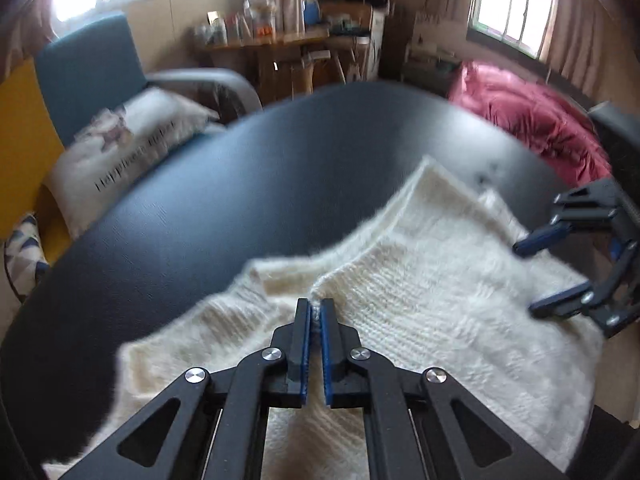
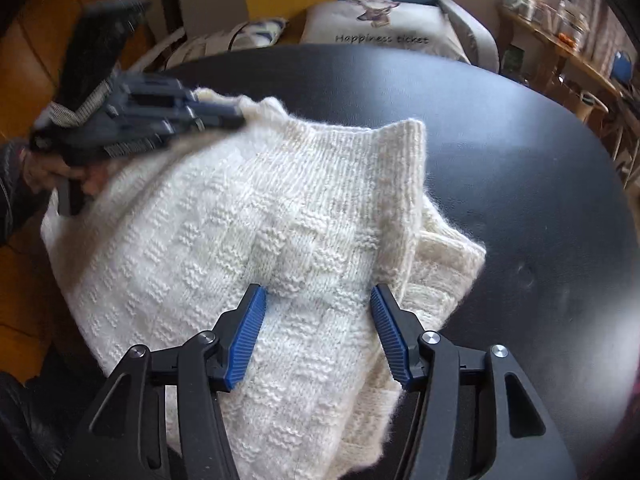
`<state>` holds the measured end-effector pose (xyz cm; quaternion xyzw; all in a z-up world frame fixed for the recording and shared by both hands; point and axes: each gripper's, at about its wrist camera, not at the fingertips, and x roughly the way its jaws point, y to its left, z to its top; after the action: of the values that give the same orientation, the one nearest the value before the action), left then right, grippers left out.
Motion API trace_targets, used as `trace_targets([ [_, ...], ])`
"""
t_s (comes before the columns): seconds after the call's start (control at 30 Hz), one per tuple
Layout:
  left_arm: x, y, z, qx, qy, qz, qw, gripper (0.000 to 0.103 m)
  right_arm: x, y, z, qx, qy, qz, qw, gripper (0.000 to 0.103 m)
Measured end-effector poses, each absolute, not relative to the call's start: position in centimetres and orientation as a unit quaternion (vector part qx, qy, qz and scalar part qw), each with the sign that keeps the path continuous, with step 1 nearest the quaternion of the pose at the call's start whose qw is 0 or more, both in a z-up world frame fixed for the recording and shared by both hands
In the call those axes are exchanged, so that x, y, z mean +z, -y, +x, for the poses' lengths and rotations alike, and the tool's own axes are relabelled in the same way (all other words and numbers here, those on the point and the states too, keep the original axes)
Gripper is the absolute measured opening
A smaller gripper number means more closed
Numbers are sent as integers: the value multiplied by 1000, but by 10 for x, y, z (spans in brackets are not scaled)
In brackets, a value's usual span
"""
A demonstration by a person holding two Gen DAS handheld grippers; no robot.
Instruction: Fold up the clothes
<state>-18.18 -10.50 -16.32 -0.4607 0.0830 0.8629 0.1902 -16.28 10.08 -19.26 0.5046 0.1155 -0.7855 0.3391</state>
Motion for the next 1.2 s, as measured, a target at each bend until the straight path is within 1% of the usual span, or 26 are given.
trace_targets([
  [0.13, -161, 108, -181, 866, -61, -459, 192, 5, -180, -103, -165, -789, -101, 504, 337, 58],
  [0.2, -162, 113, -183, 865, -47, -461, 191, 6, -165, -95, -166, -795, -92, 482, 357, 58],
  [0.27, -164, 116, -184, 864, -38, -463, 192, 6, -157, -80, -171, -799, -108, 462, 369, 58],
  [0.33, -165, 115, -183, 866, -39, -462, 189, 6, -163, -65, -183, -795, -122, 462, 374, 58],
  [0.4, -164, 117, -182, 868, -35, -460, 186, 6, -177, -60, -198, -798, -121, 473, 353, 58],
  [0.43, -163, 119, -182, 868, -27, -459, 184, 8, -185, -59, -206, -802, -119, 479, 337, 58],
  [0.5, -161, 128, -185, 868, 1, -461, 184, 9, -199, -58, -220, -809, -116, 488, 307, 56],
  [0.6, -151, 144, -181, 876, 36, -449, 175, 11, -196, -63, -214, -817, -119, 481, 293, 56],
  [0.67, -141, 160, -173, 881, 52, -439, 166, 13, -191, -61, -209, -820, -120, 480, 289, 56],
  [0.73, -132, 177, -158, 889, 43, -428, 154, 13, -184, -57, -204, -821, -120, 478, 290, 56],
  [0.87, -125, 212, -112, 894, 24, -423, 144, 13, -164, -36, -185, -807, -104, 464, 349, 56],
  [0.93, -130, 221, -102, 891, 7, -433, 135, 13, -159, -19, -174, -799, -107, 458, 375, 56],
  [1.0, -137, 229, -94, 888, -11, -443, 125, 13, -167, -3, -168, -789, -117, 469, 378, 57],
  [1.07, -144, 239, -93, 881, -1, -456, 127, 18, -180, 10, -166, -779, -129, 489, 371, 58],
  [1.1, -146, 244, -93, 879, 7, -459, 131, 19, -184, 14, -164, -777, -131, 493, 369, 60],
  [1.2, -146, 255, -105, 870, 34, -470, 147, 23, -188, 10, -162, -784, -107, 486, 372, 62],
])
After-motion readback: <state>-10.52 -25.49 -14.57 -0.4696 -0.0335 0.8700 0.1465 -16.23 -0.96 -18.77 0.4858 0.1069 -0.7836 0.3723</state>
